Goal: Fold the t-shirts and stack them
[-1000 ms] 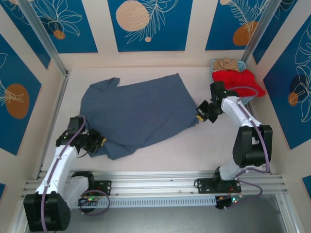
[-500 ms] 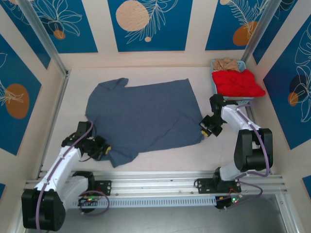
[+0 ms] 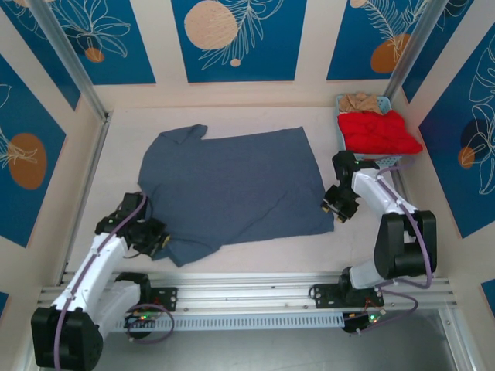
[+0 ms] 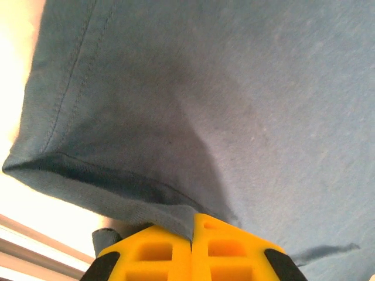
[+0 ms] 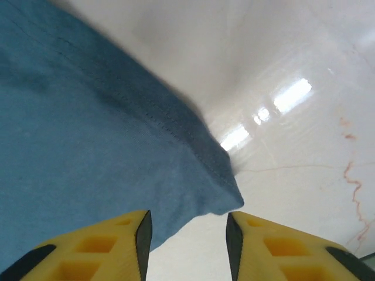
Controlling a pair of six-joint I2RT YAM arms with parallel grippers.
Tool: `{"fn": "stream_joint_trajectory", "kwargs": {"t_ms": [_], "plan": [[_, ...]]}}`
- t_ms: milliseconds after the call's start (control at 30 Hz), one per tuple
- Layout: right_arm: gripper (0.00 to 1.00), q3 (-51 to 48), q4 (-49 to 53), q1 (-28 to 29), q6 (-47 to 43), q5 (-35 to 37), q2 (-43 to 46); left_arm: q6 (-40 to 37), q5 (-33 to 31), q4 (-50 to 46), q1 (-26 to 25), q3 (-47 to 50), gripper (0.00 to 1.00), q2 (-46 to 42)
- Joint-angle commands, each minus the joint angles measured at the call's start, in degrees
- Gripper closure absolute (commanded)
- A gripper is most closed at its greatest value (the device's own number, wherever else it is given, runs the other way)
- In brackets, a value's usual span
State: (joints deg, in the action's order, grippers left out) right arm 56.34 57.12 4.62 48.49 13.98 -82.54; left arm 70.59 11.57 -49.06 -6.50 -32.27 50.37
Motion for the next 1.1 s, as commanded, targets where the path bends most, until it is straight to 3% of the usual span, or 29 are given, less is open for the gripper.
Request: {"fn": "stream_joint_trajectory", "kwargs": {"t_ms": [0, 133, 300, 500, 700, 767, 867, 967, 1067], "plan": [[0.54, 0.21, 2.11, 1.26, 0.59, 2.41, 2.97, 0.98, -3.25, -2.4, -0.44, -3.11, 1.0, 0.75], [0.53, -1.58, -3.97, 3.0, -1.03, -4.24, 0.28, -0.05, -5.03, -2.4, -0.44, -4.85, 1.0, 2.08], [0.6, 3.38, -9.34, 8.74, -2.5, -8.74, -10.08, -1.37, -6.02, -2.28, -0.44, -6.37, 1.0, 4.77], [0.63, 10.09, -9.66, 11.74, -0.99, -13.77, -22.68, -6.8, -15.87, -5.92, 0.72, -13.87, 1.0, 7.86], [0.63, 20.04, -8.1, 18.13, -0.2, -17.46, -32.08, -10.16, -21.44, -9.48, 3.5, -19.69, 1.0, 11.94], [0.63, 21.05, -6.88, 18.84, 0.81, -17.85, -32.87, -9.82, -20.96, -9.38, 3.6, -18.62, 1.0, 11.73], [0.63, 18.55, -4.77, 17.97, 2.02, -14.11, -30.16, -8.74, -14.08, -6.63, 3.51, -14.56, 1.0, 11.89], [0.62, 13.79, -3.92, 15.45, 2.26, -10.81, -24.98, -8.53, -7.36, -3.67, 3.41, -11.94, 0.82, 12.79], [0.61, 9.93, -4.07, 12.9, 1.2, -10.19, -21.37, -9.84, -6.44, -1.4, 3.43, -14.38, 0.57, 12.89]]}}
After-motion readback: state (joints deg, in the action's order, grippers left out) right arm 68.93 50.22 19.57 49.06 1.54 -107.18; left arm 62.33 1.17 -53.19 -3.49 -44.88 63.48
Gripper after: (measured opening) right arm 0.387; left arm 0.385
